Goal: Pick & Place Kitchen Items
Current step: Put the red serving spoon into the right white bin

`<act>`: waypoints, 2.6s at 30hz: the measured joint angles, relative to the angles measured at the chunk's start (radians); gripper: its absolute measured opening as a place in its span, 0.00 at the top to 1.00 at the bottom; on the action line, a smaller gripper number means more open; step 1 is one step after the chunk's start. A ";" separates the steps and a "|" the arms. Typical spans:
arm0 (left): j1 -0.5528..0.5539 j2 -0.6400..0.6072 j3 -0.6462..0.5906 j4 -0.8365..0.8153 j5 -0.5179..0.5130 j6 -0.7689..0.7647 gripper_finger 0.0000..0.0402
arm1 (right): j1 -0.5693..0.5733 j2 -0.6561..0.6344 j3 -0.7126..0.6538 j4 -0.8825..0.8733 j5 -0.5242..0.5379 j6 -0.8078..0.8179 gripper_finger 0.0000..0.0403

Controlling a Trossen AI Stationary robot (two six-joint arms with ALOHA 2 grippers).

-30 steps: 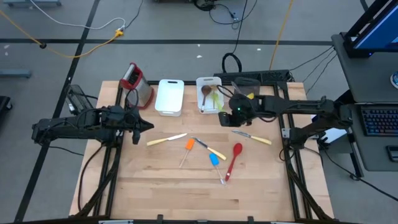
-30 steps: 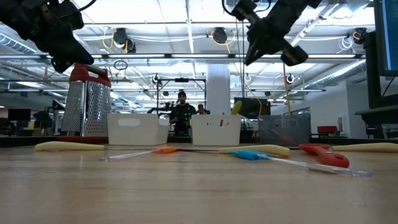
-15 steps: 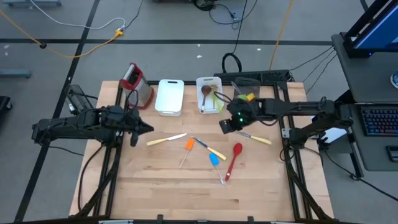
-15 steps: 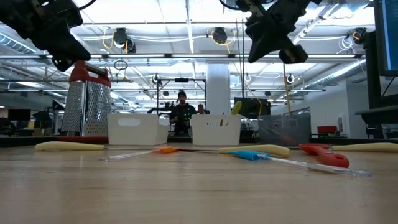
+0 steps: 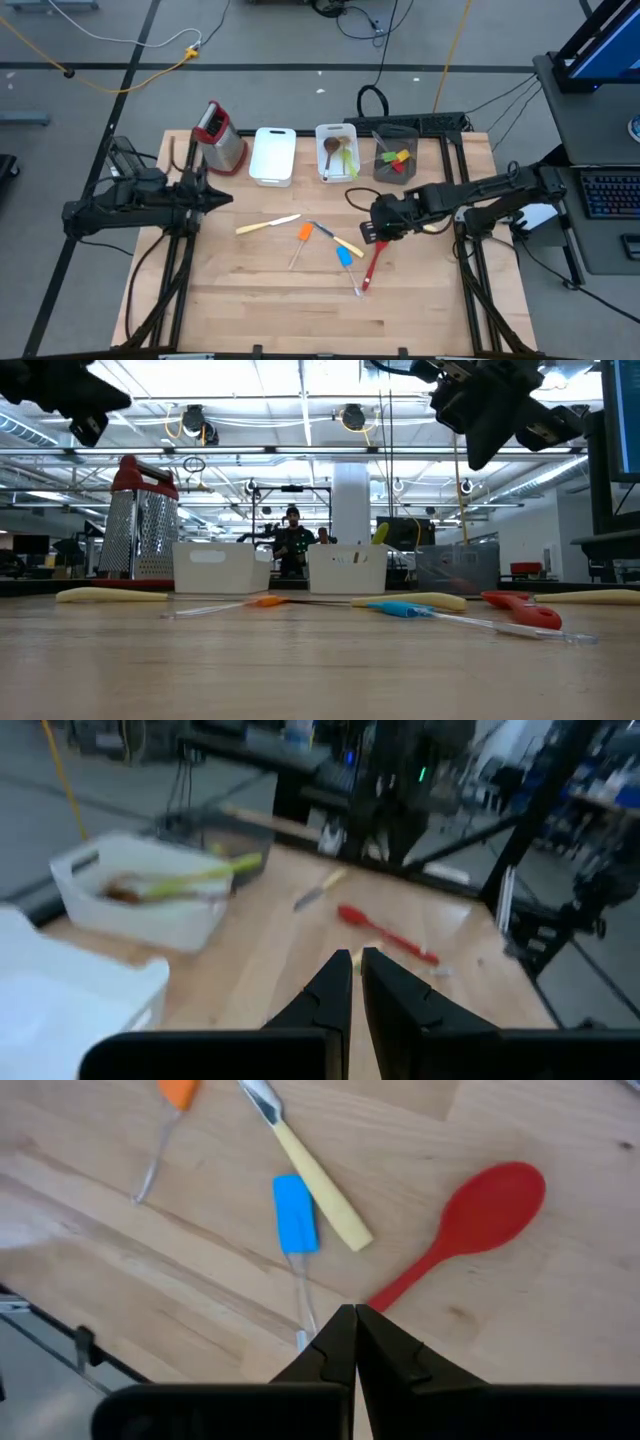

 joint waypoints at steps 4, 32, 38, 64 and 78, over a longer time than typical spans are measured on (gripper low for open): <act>0.000 -0.047 0.000 0.005 0.011 -0.002 0.92 | 0.000 -0.003 0.000 -0.009 -0.001 0.000 0.99; 0.000 -0.067 0.000 -0.002 0.018 0.030 0.92 | 0.007 -0.002 -0.375 0.467 -0.265 0.292 0.60; 0.000 -0.067 0.000 -0.003 0.018 0.032 0.92 | 0.006 -0.003 -0.375 0.494 -0.206 0.342 0.60; 0.000 -0.067 0.000 -0.003 0.018 0.047 0.92 | 0.018 -0.001 -0.375 0.395 -0.024 0.455 0.62; 0.000 -0.067 0.000 -0.002 0.016 0.047 0.92 | 0.088 -0.001 -0.375 0.416 0.055 0.548 0.62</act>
